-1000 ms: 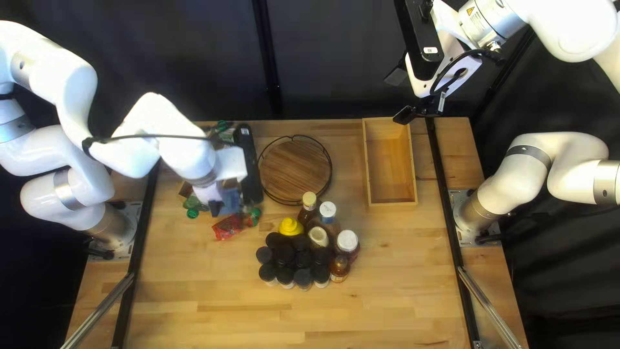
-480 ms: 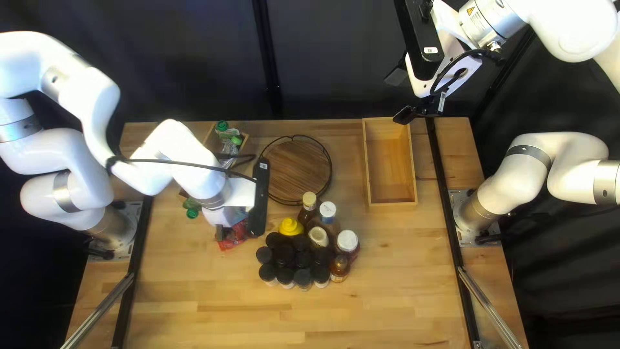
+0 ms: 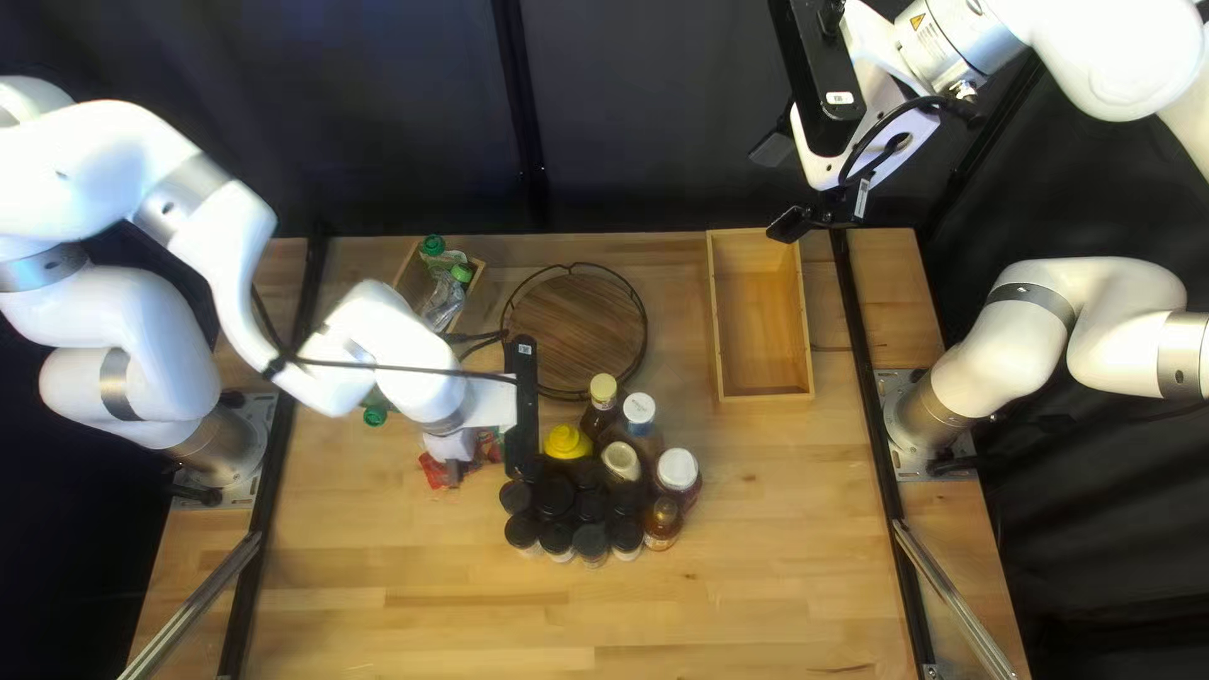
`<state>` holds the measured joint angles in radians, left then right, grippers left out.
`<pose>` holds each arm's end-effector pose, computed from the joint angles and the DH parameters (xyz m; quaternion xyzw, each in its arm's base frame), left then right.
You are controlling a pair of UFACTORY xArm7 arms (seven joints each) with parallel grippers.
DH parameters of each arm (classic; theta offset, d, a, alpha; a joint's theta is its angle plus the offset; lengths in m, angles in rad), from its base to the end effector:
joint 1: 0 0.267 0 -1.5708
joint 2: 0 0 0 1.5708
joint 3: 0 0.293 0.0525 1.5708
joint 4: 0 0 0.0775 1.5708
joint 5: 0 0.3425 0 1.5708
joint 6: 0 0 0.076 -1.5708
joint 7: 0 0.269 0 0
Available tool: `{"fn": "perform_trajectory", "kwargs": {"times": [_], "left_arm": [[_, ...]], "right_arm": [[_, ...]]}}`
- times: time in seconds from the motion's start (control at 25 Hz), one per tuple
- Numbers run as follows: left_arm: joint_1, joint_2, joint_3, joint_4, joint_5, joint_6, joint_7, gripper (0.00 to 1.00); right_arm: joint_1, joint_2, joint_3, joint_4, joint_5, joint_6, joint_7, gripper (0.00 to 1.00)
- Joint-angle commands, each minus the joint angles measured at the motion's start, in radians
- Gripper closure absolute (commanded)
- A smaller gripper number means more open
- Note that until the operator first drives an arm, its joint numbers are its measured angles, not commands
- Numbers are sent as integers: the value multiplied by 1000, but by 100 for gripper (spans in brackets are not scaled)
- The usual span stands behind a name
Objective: Separate condiments, baby food and spices and place it in 3 different racks/containers
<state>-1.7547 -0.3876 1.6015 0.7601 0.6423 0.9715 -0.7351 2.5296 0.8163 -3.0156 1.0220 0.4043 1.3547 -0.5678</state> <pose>0.3878 -0.0199 0.0773 -0.9943 -0.0666 0.0354 0.0756 0.3356 -0.0598 0.4765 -0.9593 -0.0357 -0.2799 0.0133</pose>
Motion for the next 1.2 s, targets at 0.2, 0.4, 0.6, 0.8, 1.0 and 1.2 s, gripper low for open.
{"fn": "perform_trajectory", "kwargs": {"times": [0.2,0.4,0.6,0.8,1.0,1.2], "left_arm": [[-90,21,137,-13,30,-25,-98,0],[-37,18,119,-54,54,-94,-81,0],[42,33,71,-112,94,-183,-75,0],[96,47,40,-149,126,-237,-80,0],[81,52,76,-166,155,-276,-90,0],[81,57,92,-180,171,-294,-97,0]], "right_arm": [[0,0,0,0,0,0,0,0],[0,0,0,0,0,0,0,0],[0,0,0,0,0,0,0,0],[0,0,0,0,0,0,0,0],[0,0,0,0,0,0,0,0],[0,0,0,0,0,0,0,0]]}}
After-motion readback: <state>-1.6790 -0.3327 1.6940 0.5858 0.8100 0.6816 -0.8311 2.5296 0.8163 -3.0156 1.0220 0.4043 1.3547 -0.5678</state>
